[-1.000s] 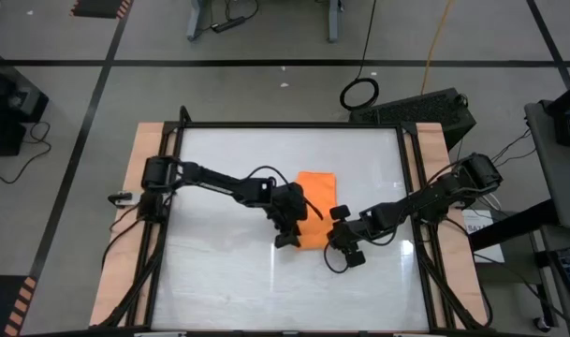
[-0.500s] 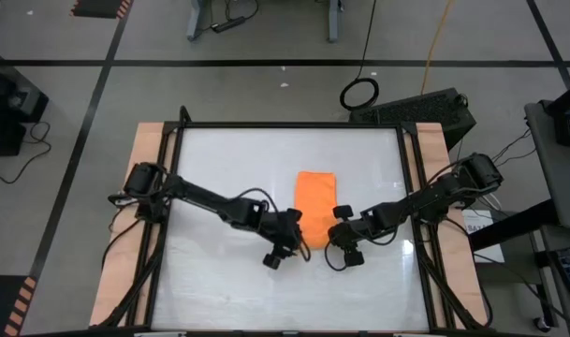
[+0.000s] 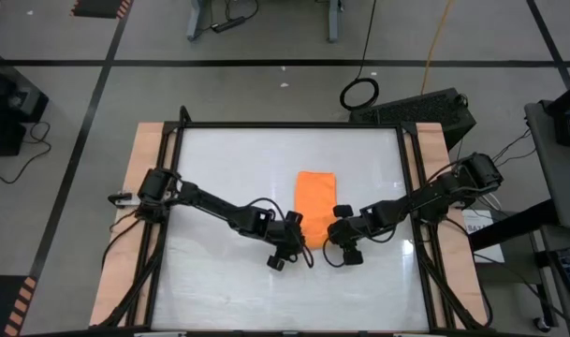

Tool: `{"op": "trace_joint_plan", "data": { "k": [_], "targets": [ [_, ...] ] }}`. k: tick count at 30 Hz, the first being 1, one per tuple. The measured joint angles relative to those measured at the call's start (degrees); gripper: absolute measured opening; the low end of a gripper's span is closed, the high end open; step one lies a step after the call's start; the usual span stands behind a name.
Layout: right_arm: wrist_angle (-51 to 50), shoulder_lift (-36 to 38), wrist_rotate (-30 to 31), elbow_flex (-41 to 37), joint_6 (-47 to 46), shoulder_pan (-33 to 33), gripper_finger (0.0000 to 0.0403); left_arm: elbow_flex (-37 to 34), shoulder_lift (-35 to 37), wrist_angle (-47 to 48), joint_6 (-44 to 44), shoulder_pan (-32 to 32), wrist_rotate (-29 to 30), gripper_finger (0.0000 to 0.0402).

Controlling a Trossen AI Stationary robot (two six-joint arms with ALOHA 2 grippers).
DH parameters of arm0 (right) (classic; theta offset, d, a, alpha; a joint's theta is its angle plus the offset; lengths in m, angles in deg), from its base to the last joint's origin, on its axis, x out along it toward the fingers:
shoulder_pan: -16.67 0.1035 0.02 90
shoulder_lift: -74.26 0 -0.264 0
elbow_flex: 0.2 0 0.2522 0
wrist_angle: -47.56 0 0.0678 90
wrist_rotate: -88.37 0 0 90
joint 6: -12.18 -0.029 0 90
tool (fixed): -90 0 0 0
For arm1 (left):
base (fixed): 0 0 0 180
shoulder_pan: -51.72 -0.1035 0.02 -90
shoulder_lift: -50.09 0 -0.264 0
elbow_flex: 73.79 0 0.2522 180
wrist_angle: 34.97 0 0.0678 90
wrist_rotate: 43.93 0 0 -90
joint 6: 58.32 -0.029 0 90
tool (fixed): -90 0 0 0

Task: Roll towel
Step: Roll the towel

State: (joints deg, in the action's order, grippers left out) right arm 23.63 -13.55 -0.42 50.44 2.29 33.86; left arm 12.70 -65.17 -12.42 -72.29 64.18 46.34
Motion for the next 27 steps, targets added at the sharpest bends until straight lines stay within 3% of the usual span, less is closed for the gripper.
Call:
{"op": "trace_joint_plan", "data": {
  "k": [4,9,12,15,18,27],
  "targets": [
    [0.31,0.0,-0.04,-0.02,-0.61,0.0,0.0032,-0.02,-1.99,0.85,0.76,-0.87,0.21,0.0208],
    [0.83,-0.04,-0.58,-0.05,-1.83,-0.01,0.0032,0.17,-3.5,0.11,8.31,-2.2,-0.19,0.0197],
    [1.07,-0.07,-1.9,-0.07,-3.01,-0.02,0.0032,0.17,-3.7,-0.93,10.31,-3.0,-0.76,0.0152],
    [1.15,0.17,-4.47,-0.08,-4.76,-0.03,0.0031,0.11,-3.78,-2.24,11.13,-4.0,-3.16,0.0075],
    [1.77,0.25,-8.38,-0.09,-7.4,-0.03,0.0031,0.05,-3.57,-3.09,13.99,-5.12,-8.56,0.0017],
    [2.51,0.39,-19.15,0.0,-15.12,-1.16,0.0031,-0.04,-3.57,-5.27,26.22,-7.72,-31.12,0.001]
  ]
}}
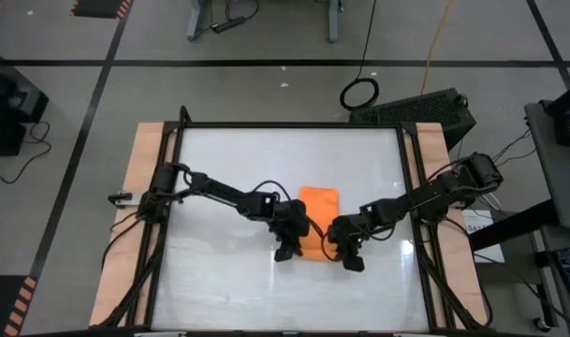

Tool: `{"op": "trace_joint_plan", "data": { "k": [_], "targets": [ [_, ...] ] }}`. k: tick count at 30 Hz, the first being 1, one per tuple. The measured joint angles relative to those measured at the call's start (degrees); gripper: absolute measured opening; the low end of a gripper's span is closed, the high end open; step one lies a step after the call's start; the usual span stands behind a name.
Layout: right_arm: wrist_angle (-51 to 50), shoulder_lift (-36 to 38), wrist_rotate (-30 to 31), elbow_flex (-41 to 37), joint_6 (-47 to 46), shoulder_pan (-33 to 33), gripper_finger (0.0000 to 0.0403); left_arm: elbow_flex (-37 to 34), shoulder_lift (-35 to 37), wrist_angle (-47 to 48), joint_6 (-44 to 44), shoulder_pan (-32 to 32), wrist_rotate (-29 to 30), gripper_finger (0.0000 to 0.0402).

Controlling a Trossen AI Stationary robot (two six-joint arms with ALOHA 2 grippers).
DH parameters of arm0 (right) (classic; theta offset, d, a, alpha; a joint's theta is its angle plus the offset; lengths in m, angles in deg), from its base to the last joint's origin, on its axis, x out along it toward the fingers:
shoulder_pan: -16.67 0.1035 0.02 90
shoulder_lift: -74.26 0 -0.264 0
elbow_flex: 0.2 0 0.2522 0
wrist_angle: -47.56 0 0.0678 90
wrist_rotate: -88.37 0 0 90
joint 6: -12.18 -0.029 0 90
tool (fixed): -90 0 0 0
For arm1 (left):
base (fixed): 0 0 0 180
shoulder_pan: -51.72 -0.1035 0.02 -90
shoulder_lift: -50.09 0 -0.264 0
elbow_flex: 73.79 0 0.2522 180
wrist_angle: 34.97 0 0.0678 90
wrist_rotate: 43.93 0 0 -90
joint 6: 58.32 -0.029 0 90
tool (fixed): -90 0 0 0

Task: Roll towel
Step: Roll the towel

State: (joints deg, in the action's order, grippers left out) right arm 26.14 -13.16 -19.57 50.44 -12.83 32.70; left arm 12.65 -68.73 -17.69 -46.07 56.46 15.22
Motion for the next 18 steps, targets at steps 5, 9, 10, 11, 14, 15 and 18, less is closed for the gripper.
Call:
{"op": "trace_joint_plan", "data": {
  "k": [5,9,10,11,14,15,18],
  "targets": [
    [0.35,0.02,-2.94,0.02,-2.5,-1.05,0.0031,0.0,0.0,-0.56,7.13,-1.0,-5.32,0.0008],
    [0.11,0.04,-5.35,0.02,-3.5,-2.24,0.0031,0.01,0.0,-0.41,13.17,-2.09,-6.68,0.0008],
    [0.07,0.04,-6.43,0.02,-3.88,-2.76,0.0031,0.02,0.0,-0.43,14.47,-2.3,-6.94,0.0008],
    [0.03,0.04,-7.24,0.02,-4.26,-3.29,0.0031,0.02,0.0,-0.4,15.76,-2.61,-7.38,0.0008],
    [-0.33,0.04,-8.19,0.02,-5.11,-4.73,0.0031,0.02,0.0,-0.09,18.75,-3.17,-8.44,0.0008],
    [-0.41,0.04,-8.75,0.0,-5.43,-5.26,0.0031,0.02,0.0,-0.01,19.18,-3.34,-8.42,0.0008],
    [-0.62,0.04,-9.84,0.0,-6.29,-6.43,0.0031,0.02,0.0,0.17,21.51,-3.3,-7.87,0.0008]
  ]
}}
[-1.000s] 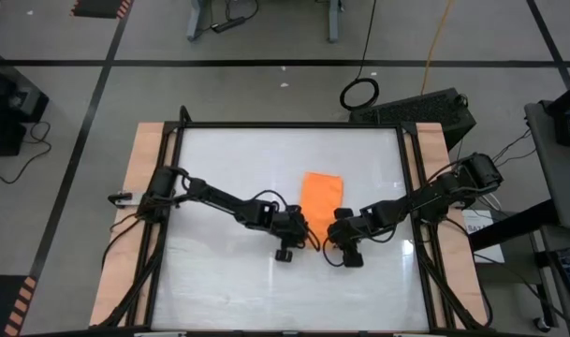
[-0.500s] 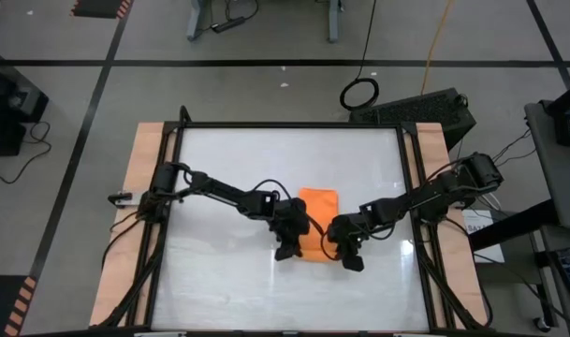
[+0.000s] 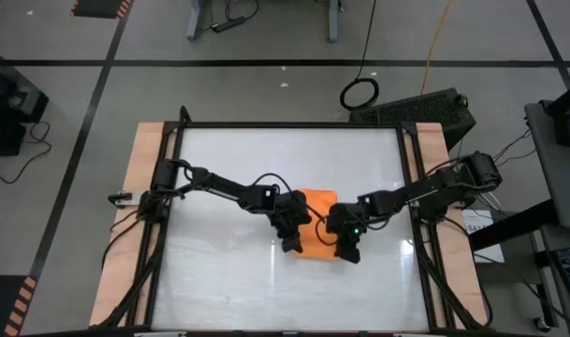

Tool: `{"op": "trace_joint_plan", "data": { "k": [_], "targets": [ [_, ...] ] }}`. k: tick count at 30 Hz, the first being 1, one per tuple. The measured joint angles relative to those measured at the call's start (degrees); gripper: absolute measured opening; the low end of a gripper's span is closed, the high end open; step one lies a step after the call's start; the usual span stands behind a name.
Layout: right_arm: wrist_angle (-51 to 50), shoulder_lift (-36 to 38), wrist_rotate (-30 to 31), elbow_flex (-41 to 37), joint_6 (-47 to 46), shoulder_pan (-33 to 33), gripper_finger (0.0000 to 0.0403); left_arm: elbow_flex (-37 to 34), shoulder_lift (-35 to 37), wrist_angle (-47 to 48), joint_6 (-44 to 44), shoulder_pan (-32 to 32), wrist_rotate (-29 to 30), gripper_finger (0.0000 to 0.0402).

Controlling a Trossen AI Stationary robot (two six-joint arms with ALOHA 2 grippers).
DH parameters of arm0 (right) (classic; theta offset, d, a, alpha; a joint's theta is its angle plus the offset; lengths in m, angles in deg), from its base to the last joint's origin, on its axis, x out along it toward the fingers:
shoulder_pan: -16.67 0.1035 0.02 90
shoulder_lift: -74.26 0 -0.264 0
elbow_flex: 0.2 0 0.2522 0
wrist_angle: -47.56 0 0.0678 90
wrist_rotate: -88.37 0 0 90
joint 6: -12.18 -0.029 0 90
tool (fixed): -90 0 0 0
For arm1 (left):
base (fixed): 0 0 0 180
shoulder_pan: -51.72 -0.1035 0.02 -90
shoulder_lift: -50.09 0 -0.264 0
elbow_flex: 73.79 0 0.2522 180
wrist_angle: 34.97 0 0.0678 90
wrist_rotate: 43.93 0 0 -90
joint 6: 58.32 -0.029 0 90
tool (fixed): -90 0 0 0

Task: Roll towel
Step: Roll the towel

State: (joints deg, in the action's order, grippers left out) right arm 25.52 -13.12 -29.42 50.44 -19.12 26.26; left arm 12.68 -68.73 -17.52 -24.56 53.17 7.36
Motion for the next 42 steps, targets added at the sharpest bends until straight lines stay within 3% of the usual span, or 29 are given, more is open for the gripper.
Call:
{"op": "trace_joint_plan", "data": {
  "k": [5,15,20,31,42],
  "targets": [
    [-0.27,0.0,0.47,-0.02,0.1,-0.67,0.0044,0.0,0.07,2.17,0.49,0.08,3.31,0.0013],
    [-4.51,-0.04,5.04,-0.2,4.26,-0.75,0.0144,-0.11,0.2,8.03,0.17,0.16,7.26,0.0017],
    [-3.36,2.24,6.12,-0.2,8.45,0.72,0.0172,-0.07,0.2,8.02,0.31,0.16,7.51,0.0018],
    [-3.53,10.98,20.25,-0.09,17.15,9.77,0.0171,-0.07,0.2,7.91,0.4,0.16,7.77,0.002],
    [1.18,8.29,38.39,-0.07,26.98,18.27,0.0171,-0.04,0.17,7.88,0.48,0.12,7.71,0.002]
  ]
}}
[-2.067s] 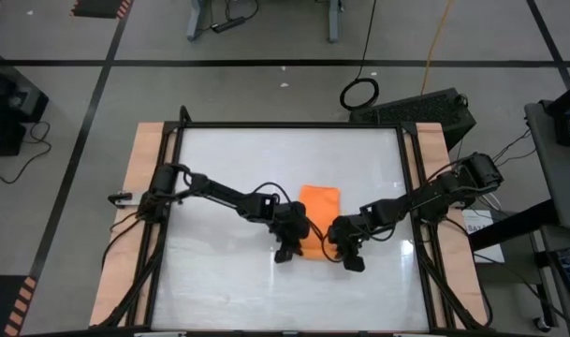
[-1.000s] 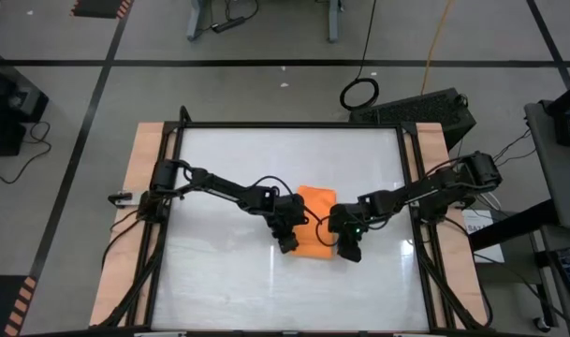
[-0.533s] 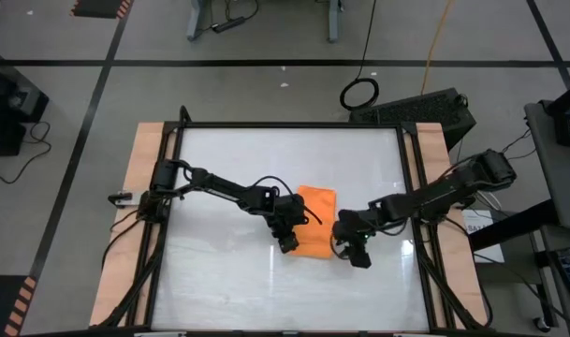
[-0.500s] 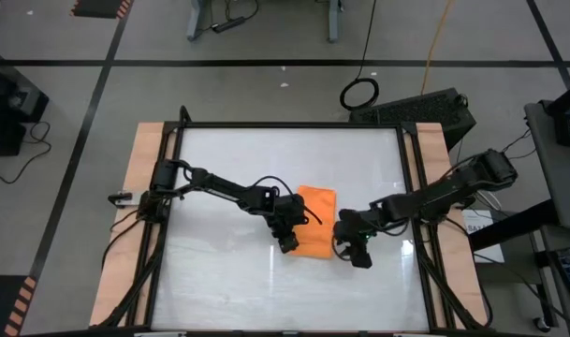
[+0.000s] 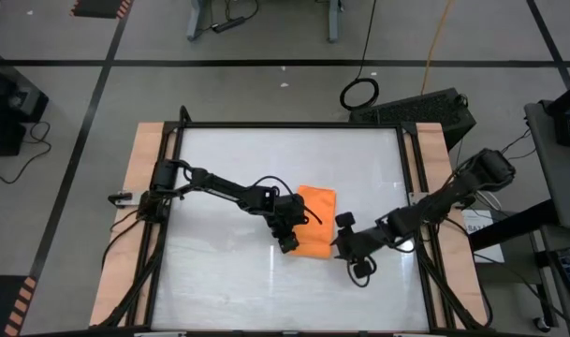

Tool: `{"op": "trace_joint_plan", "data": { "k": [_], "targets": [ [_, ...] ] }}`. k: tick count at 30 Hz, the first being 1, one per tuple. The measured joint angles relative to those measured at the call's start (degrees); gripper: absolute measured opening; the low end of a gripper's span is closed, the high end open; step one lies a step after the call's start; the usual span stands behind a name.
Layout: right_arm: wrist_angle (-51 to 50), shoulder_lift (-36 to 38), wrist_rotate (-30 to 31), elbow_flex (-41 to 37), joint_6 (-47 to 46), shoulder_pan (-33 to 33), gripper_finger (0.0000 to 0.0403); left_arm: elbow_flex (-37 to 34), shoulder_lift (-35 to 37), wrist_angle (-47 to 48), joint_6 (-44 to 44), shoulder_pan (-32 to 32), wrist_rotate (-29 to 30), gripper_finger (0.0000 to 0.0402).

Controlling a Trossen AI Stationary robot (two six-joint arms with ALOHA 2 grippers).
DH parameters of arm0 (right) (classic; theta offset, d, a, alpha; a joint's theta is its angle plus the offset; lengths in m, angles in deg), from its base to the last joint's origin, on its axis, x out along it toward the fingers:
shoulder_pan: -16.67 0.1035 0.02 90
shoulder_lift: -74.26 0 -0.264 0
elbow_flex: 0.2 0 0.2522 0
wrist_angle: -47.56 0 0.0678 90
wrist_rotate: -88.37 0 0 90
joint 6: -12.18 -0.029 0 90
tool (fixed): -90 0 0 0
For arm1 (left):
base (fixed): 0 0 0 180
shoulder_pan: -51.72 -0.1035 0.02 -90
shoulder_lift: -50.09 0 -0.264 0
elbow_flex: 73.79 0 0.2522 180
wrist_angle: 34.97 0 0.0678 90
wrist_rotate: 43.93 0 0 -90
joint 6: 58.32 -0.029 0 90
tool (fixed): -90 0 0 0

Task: Roll towel
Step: Roll the towel

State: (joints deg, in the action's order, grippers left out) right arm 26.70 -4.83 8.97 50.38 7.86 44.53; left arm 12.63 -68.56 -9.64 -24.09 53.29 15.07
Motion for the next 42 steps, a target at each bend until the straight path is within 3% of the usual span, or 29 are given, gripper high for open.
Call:
{"op": "trace_joint_plan", "data": {
  "k": [16,32,36,42],
  "targets": [
    [6.16,-7.14,1.3,0.04,2.44,0.39,0.0171,0.04,-0.01,0.42,0.58,-0.15,-0.48,0.002],
    [5.96,-12.76,1.81,0.1,-3.29,-0.88,0.0171,0.04,-0.13,0.04,-3.03,-0.9,-3.38,0.0021],
    [6.1,-13.53,1.93,0.2,-6.14,-0.86,0.017,0.04,-0.09,-0.16,-3.97,-0.9,-3.54,0.0047],
    [5.98,-13.58,2.1,0.2,-8.56,-0.92,0.0133,-0.01,3.09,-0.5,-9.36,-0.87,-3.53,0.0132]
  ]
}}
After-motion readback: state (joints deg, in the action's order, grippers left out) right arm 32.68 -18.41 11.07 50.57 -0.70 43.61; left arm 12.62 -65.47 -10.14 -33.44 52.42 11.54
